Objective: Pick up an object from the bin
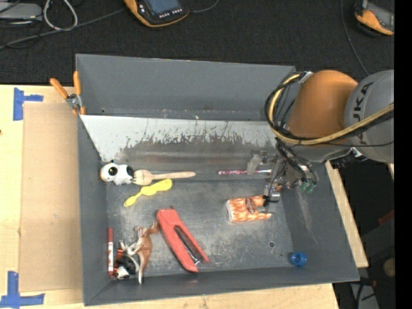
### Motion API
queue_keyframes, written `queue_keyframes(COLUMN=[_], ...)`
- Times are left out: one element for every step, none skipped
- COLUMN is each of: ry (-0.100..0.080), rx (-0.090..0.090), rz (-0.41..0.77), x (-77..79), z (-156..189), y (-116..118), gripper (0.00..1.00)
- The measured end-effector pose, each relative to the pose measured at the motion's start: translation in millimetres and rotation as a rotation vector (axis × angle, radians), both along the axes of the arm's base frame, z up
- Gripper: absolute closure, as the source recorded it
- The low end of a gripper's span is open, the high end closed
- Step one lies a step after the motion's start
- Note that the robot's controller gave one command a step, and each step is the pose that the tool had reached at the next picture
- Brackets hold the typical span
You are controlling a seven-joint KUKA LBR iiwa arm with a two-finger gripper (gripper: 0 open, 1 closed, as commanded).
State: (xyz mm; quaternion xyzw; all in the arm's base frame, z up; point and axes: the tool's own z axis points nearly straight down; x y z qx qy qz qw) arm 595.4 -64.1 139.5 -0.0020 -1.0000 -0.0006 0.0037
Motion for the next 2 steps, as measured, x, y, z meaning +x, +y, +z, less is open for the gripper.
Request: queue_keyframes(ry=[-0.007,-0.004], rx=[-0.001,0.0], rz=[0.002,-0.111], x=[1.9,-14.5], z=[4,-69], y=[0,-14], gripper=[0.0,0.0])
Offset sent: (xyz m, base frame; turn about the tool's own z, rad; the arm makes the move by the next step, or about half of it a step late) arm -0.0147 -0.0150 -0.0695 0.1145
